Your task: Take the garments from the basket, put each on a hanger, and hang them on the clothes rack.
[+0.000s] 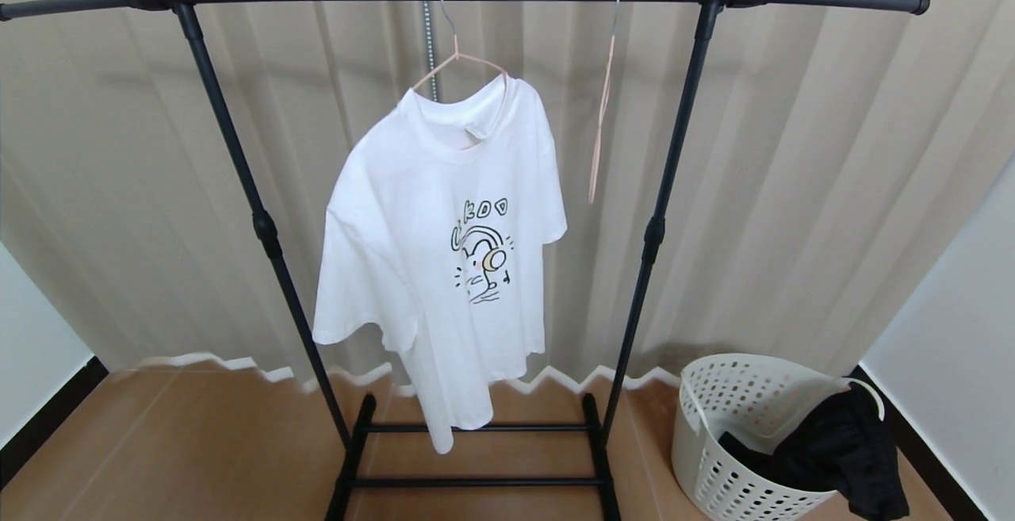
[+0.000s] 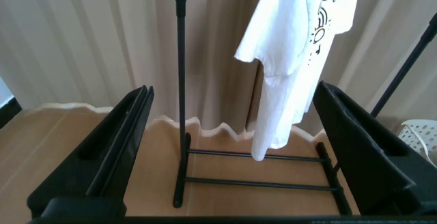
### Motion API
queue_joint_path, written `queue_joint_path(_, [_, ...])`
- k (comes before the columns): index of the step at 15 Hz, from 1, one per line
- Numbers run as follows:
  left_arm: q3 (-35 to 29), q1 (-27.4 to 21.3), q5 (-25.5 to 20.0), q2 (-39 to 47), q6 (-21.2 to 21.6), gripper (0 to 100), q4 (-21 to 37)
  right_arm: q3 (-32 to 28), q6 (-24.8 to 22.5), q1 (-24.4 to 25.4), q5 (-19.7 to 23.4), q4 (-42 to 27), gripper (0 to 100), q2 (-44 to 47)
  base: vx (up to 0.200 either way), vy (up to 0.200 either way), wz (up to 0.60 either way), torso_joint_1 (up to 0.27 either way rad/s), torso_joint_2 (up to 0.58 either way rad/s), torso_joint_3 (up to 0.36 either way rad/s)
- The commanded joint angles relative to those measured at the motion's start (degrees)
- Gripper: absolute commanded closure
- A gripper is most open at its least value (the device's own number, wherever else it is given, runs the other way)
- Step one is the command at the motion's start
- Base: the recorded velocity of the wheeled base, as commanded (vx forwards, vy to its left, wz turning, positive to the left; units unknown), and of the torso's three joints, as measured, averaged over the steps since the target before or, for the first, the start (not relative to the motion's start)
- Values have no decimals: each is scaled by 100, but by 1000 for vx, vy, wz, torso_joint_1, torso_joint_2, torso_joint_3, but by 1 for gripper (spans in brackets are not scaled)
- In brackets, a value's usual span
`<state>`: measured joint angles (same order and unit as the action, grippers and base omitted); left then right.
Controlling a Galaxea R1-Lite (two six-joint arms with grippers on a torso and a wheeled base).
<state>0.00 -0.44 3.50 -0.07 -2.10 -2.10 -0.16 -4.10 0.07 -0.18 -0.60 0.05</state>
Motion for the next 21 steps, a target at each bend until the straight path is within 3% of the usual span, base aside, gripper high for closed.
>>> queue_joint_path(1, [0,0,2,7,-1,0,-1,-2,5,1,1,-2,0,4,0,0,0,-134,500,349])
queue_joint_path(11, [0,0,2,7,-1,0,-1,-2,14,1,27,-2,0,4,0,0,0,-77,445,361])
queue_joint_path(15, [0,0,-7,7,-1,0,-1,-2,23,1,53,7,0,4,0,0,0,-7,71,73])
queue_joint_path(21, [0,0,-7,7,-1,0,8,-2,58,1,45,7,0,4,0,0,-600,-2,6,8])
